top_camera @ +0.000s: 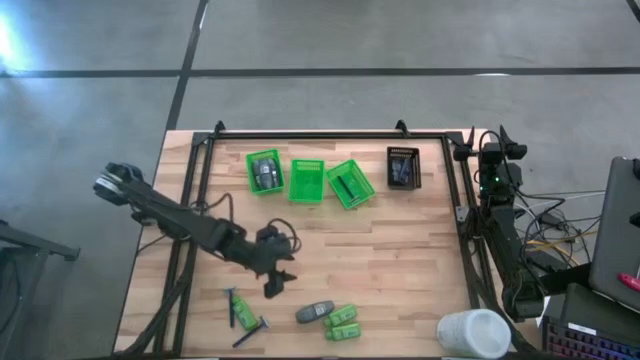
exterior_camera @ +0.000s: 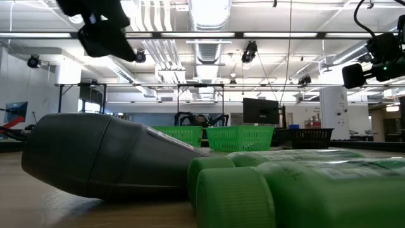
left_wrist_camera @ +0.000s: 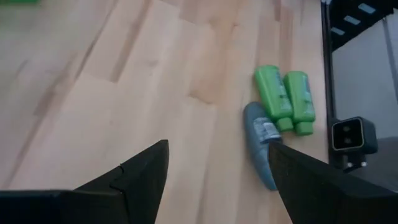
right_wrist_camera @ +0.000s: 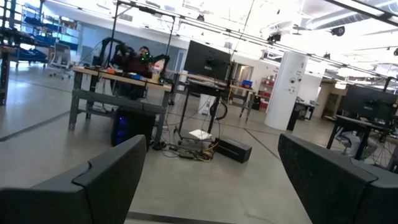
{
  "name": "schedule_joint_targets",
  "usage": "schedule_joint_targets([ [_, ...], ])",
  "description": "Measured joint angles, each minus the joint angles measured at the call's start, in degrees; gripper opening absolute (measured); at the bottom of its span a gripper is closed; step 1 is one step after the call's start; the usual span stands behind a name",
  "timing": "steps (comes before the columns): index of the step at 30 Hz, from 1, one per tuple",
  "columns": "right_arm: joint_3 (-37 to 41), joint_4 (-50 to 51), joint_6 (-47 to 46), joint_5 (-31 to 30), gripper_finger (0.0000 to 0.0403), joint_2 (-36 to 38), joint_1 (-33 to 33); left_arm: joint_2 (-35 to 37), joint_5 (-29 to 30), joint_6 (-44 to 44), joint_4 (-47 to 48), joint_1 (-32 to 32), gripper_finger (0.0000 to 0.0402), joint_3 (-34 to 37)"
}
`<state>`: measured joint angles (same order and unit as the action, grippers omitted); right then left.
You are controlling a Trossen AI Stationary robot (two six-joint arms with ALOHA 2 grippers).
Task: Pick & Place Travel size toiletries
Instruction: Put the deodorant into the left green bin
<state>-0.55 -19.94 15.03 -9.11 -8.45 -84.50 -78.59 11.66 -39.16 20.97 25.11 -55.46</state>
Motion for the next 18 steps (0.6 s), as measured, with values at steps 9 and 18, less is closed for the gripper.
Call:
schedule_joint_targets([
  [9, 0.01, -0.01, 0.00, 0.00, 0.0364, 0.00, 0.01, -12.55, -4.23, -1.29, 10.21, 0.30, 0.0277, -13.00],
  [18, -0.01, 0.01, 0.00, 0.01, 0.0364, 0.02, -0.01, -16.90, -5.93, -1.77, 19.10, 1.63, 0.0275, -22.10],
])
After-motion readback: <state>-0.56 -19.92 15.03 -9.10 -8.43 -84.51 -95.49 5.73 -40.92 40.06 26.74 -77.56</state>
